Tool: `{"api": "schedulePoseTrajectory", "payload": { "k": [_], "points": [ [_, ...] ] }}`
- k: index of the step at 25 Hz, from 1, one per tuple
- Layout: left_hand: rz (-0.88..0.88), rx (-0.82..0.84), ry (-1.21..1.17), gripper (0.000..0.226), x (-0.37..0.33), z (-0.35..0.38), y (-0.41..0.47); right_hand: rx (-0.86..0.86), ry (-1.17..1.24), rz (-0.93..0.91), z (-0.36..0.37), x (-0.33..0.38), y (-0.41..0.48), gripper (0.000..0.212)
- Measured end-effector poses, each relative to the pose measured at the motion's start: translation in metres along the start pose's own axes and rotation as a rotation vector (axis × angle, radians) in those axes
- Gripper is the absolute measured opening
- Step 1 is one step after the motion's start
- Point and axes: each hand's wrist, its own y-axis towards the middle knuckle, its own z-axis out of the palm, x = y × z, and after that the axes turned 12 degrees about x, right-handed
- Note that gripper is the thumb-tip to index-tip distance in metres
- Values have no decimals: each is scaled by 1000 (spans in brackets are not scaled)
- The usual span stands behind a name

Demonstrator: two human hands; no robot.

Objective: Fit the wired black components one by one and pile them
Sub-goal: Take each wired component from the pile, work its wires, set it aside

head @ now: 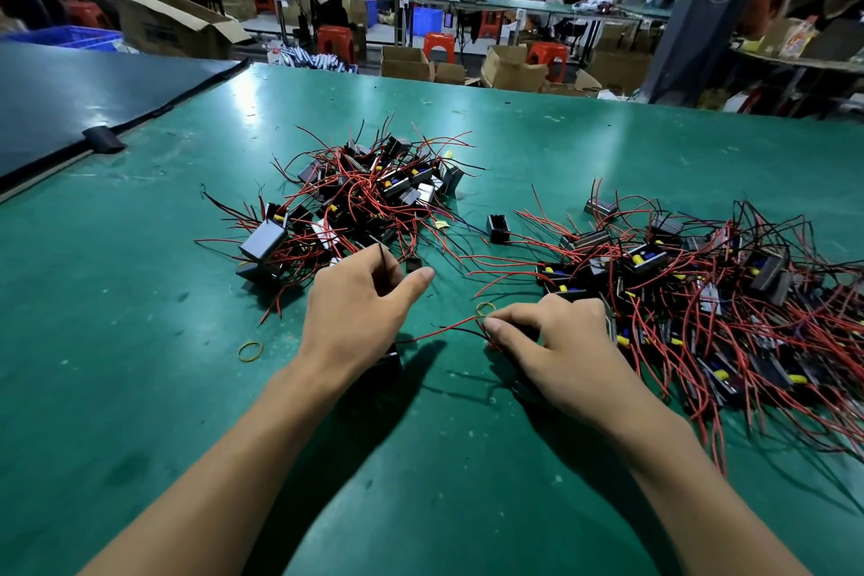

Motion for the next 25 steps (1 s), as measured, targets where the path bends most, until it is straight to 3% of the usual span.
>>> {"api": "schedulePoseTrajectory", "payload": {
  "k": [3,7,11,19,25],
  "points": [
    [9,52,-60,29,-5,0,-1,64,123,-36,-3,5,-1,21],
    [-70,171,-322,23,-8,-3,1,166,295,-69,-6,10,-1,13],
    [27,210,-371,3,-8,-4,0,231,399,-72,-8,9,-2,12],
    [38,397,-402,17,-13,8,-7,247,479,-81,-5,11,-3,33],
    [-7,479,-521,19,-15,8,-8,127,588,-31,0,8,0,24]
  ]
}}
